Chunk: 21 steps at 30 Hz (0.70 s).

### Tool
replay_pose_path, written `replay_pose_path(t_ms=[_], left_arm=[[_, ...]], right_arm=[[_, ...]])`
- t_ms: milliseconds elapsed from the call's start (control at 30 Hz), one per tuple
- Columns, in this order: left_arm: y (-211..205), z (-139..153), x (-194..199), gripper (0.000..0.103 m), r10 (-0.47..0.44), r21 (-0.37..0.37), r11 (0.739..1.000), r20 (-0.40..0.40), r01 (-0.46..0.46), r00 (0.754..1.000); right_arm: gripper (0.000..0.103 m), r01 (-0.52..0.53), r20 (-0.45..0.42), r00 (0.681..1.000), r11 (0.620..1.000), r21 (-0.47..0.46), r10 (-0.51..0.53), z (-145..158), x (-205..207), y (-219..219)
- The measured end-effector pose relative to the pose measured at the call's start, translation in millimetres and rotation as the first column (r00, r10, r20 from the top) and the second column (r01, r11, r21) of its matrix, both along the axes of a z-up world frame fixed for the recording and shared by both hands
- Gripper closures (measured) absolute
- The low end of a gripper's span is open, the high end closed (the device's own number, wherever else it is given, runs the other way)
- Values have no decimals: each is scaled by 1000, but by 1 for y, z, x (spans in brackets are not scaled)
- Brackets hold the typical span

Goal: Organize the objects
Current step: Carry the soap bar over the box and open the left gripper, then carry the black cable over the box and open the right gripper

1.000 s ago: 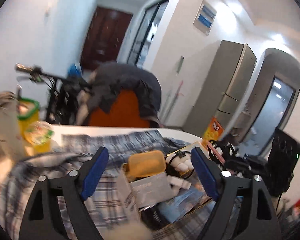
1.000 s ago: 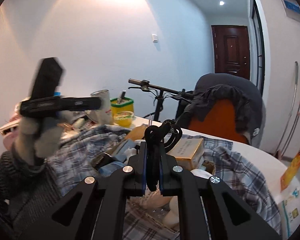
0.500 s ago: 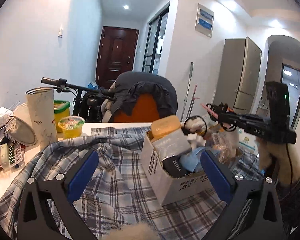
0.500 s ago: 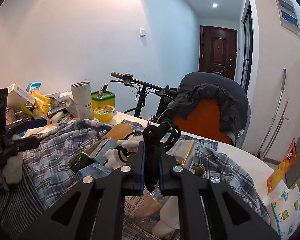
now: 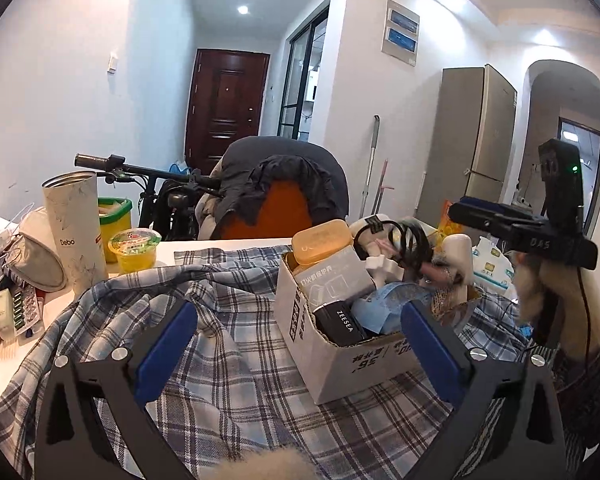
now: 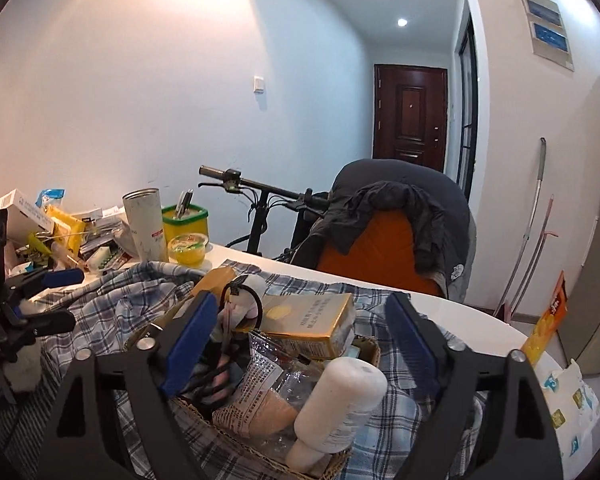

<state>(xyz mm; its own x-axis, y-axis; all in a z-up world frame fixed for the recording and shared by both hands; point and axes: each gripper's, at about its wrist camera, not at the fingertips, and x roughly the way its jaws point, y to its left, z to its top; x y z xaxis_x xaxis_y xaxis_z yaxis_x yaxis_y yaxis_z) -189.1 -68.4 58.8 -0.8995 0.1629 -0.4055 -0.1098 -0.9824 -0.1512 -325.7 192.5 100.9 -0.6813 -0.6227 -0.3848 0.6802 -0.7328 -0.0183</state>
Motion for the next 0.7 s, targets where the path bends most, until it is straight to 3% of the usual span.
replay_pose_path(t_ms=[300, 433, 500, 567, 633, 700], left_arm=[[4, -2, -1, 0, -12, -13, 1000, 11, 12, 1000], [4, -4, -1, 0, -15, -18, 1000, 22, 15, 1000], [4, -5, -2, 0, -20, -15, 1000, 27, 20, 999], [5, -7, -3, 0, -31, -11, 999, 39, 32, 999], [6, -10, -5, 0, -46, -10, 999, 57, 47, 997], [8, -11, -5, 0, -53, -11, 998, 64, 54, 997]], right_arm=[[14, -20, -48, 999, 994, 106, 25, -8, 42, -7], [14, -132, 86, 988, 989, 65, 126, -26, 68, 8], [14, -191, 184, 968, 976, 104, 170, -49, 80, 10], [21, -230, 248, 952, 952, 200, 178, -76, 88, 6], [40, -257, 288, 941, 925, 279, 175, -97, 89, 1], [42, -270, 326, 930, 916, 297, 169, -108, 80, -3]])
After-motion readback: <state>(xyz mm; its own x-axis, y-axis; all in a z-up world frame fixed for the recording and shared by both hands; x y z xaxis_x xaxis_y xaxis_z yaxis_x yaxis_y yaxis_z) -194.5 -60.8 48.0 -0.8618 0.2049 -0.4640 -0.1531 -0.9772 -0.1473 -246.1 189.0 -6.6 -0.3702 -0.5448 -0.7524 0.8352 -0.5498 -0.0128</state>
